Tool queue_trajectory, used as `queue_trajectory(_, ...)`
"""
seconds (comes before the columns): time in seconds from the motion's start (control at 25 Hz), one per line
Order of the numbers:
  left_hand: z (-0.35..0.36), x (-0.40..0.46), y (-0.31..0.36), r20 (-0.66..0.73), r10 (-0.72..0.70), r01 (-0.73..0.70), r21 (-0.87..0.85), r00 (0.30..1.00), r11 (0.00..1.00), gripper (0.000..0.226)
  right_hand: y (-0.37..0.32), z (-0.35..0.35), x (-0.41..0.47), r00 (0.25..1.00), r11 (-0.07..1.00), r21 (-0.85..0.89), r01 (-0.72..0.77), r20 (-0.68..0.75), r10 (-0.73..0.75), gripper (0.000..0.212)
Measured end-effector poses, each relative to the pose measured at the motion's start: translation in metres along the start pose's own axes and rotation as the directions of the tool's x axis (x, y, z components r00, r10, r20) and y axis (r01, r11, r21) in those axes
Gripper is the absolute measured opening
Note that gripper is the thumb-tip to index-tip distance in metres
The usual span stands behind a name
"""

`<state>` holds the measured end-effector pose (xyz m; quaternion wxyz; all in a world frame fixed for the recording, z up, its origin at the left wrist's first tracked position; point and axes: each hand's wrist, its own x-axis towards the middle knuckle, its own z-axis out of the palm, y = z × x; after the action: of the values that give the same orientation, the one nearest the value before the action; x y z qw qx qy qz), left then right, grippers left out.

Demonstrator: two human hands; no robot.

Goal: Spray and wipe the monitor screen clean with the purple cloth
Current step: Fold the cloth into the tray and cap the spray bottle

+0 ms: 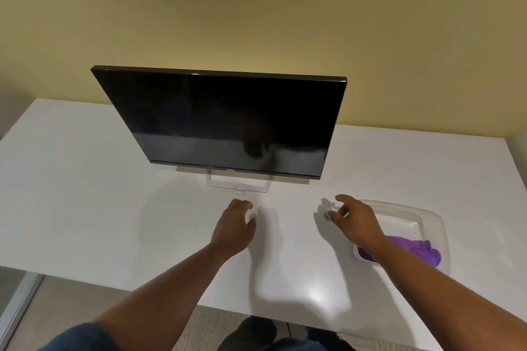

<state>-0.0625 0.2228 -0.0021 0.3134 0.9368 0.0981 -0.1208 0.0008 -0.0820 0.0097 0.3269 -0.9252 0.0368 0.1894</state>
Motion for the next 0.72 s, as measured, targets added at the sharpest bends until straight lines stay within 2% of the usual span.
queue_trajectory(0.16, -0.012, 0.034, -0.039, 0.016, -0.112, 0.113, -0.087, 0.994, 0.99, 0.042, -0.008, 0.019, 0.007, 0.994, 0.998, 0.007, -0.056, -0.091, 0.056, 0.025)
queue_trajectory(0.28, -0.012, 0.059, -0.061, 0.047, -0.112, 0.115, -0.074, 0.993, 0.991, 0.044, -0.02, 0.03, 0.004, 0.987, 0.999, 0.016, -0.044, -0.157, 0.046, 0.004)
queue_trajectory(0.44, -0.009, 0.087, -0.076, 0.111, -0.11, 0.116, -0.054, 0.988, 0.992, 0.045, -0.039, 0.042, -0.007, 0.97, 0.998, 0.066, 0.015, -0.242, 0.002, 0.006)
queue_trajectory(0.52, -0.006, 0.098, -0.08, 0.128, -0.099, 0.106, -0.051, 0.987, 0.993, 0.042, -0.047, 0.048, -0.012, 0.973, 0.994, 0.113, 0.004, -0.229, 0.022, 0.006)
queue_trajectory(0.72, 0.0, 0.112, -0.082, 0.068, -0.02, 0.02, 0.005, 0.997, 1.0, 0.026, -0.056, 0.057, -0.013, 0.983, 0.993, 0.117, -0.008, -0.181, 0.029, 0.012)
